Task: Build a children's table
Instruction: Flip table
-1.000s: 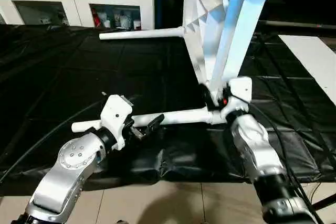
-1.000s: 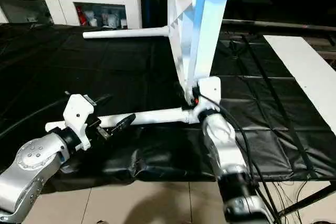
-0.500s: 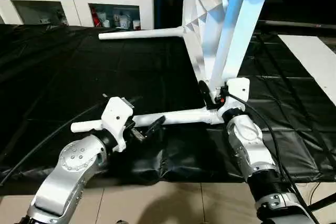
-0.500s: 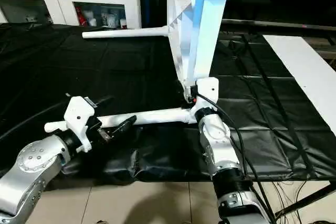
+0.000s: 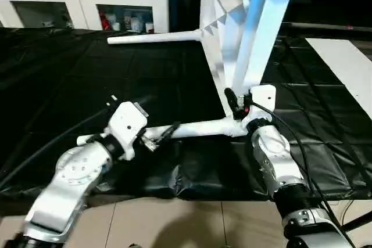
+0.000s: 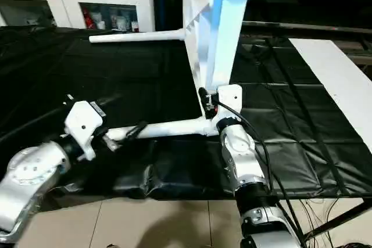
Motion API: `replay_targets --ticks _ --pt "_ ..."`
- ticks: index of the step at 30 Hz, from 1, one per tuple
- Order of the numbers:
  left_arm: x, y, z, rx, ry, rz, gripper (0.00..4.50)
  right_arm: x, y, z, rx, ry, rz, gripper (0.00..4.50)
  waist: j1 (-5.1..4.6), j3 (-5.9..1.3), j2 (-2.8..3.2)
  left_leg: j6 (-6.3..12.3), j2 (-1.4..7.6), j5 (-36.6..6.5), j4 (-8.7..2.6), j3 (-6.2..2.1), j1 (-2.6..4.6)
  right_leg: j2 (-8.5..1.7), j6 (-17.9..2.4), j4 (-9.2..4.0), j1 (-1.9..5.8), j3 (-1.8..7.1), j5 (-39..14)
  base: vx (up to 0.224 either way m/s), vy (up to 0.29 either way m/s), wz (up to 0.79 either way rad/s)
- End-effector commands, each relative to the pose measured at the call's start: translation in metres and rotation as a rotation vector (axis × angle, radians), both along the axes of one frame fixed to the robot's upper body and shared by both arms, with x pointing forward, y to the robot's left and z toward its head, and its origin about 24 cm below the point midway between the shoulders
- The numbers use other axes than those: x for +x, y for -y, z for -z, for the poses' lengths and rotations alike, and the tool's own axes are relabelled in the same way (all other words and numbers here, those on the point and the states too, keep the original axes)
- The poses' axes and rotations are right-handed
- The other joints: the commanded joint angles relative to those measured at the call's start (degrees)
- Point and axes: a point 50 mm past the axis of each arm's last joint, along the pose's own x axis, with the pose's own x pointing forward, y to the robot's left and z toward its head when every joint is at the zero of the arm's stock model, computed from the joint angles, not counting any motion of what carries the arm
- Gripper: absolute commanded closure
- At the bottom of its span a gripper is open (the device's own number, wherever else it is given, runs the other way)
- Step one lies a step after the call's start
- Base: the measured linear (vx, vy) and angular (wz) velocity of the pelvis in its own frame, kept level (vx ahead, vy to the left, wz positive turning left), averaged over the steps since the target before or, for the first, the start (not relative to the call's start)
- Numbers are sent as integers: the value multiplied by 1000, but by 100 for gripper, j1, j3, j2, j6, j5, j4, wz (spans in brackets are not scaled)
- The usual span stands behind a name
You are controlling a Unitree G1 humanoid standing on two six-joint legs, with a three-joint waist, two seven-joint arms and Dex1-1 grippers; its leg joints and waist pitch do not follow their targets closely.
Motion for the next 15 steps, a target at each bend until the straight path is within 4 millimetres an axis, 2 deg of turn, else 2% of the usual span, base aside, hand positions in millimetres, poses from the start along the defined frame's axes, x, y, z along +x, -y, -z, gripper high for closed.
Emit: replay_targets --ticks 1,2,5,6,7,8,12,13,14,15 --pt "2 -4 -16 -4 113 -44 0 4 2 -12 -51 63 -12 255 27 -364 72 -216 6 -1855 -404 27 97 -187 -870 -446 192 99 -1267 0 0 0" --pt "2 -4 -18 -6 121 -47 0 4 3 -13 -54 65 -12 256 28 -367 60 -208 3 -1847 -402 29 96 -186 -872 -443 194 98 -1263 0 0 0" --pt "0 -2 -42 -28 194 -21 0 5 10 -16 -95 85 -3 259 43 -376 54 -179 4 -1762 -389 34 100 -187 -887 -432 193 98 -1203 0 0 0" --pt "-1 -2 -53 -14 266 -17 0 6 13 -17 -102 91 4 259 44 -375 25 -161 5 -1706 -386 39 91 -183 -896 -424 201 95 -1138 0 0 0" --pt "-3 -2 -60 7 331 -2 0 6 15 -19 -109 97 9 259 55 -371 31 -125 -2 -1685 -381 35 80 -188 -877 -437 205 94 -1176 0 0 0" --pt "-6 0 -73 88 472 19 0 7 20 -22 -145 115 15 259 54 -376 20 -115 -2 -1644 -375 39 72 -189 -863 -432 215 97 -1151 0 0 0" --pt "-8 1 -84 159 603 15 0 7 24 -24 -170 129 23 259 86 -381 18 -76 5 -1432 -354 51 64 -189 -851 -409 213 96 -966 0 0 0" --pt "-12 2 -94 216 729 4 0 8 28 -28 -192 148 35 259 105 -396 30 -62 9 -1384 -342 47 63 -194 -829 -404 222 96 -920 0 0 0" --pt "-12 2 -94 216 729 4 0 8 28 -28 -192 148 35 259 113 -406 33 -59 10 -1336 -337 46 64 -194 -833 -389 224 97 -853 0 0 0" --pt "-14 2 -101 244 803 -14 0 8 30 -30 -215 163 36 259 122 -399 27 -51 6 -1299 -336 54 60 -190 -856 -383 215 97 -804 0 0 0"
